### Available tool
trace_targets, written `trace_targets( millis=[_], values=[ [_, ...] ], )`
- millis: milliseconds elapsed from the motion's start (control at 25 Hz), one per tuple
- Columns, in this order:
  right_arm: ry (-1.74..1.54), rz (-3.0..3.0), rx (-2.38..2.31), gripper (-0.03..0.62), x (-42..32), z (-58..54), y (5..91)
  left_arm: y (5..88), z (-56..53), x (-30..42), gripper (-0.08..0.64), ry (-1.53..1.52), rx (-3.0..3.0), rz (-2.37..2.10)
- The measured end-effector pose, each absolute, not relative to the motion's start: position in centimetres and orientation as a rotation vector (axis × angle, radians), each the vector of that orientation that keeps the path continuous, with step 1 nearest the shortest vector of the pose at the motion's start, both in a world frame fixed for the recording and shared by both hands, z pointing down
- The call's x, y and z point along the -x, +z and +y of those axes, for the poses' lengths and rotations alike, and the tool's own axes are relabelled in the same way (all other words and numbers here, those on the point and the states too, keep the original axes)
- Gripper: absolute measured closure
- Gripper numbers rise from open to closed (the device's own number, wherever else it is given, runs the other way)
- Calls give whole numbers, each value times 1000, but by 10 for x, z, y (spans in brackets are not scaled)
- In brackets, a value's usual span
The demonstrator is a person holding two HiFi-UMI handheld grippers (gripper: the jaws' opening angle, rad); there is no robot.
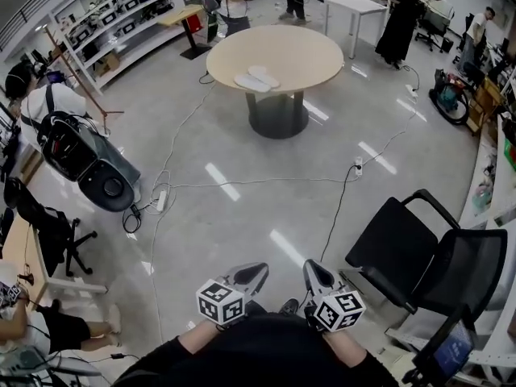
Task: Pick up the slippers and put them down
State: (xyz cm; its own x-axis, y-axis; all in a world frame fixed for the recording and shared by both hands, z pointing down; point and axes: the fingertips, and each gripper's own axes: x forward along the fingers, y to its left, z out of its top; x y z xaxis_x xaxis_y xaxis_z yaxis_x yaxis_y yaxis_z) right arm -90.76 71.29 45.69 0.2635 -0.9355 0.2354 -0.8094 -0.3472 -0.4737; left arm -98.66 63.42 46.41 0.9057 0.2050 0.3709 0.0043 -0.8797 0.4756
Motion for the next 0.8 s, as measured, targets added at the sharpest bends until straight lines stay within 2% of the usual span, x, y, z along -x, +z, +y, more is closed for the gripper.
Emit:
trace_targets(
  millis=[320, 800],
  values=[
    [-780, 1608, 2266, 577, 845, 684, 475, 479, 596, 923, 535, 600, -2553, 88],
    [-726, 1377, 2480, 577, 726, 583, 448, 460, 472, 787, 535, 536, -2567, 320]
  ],
)
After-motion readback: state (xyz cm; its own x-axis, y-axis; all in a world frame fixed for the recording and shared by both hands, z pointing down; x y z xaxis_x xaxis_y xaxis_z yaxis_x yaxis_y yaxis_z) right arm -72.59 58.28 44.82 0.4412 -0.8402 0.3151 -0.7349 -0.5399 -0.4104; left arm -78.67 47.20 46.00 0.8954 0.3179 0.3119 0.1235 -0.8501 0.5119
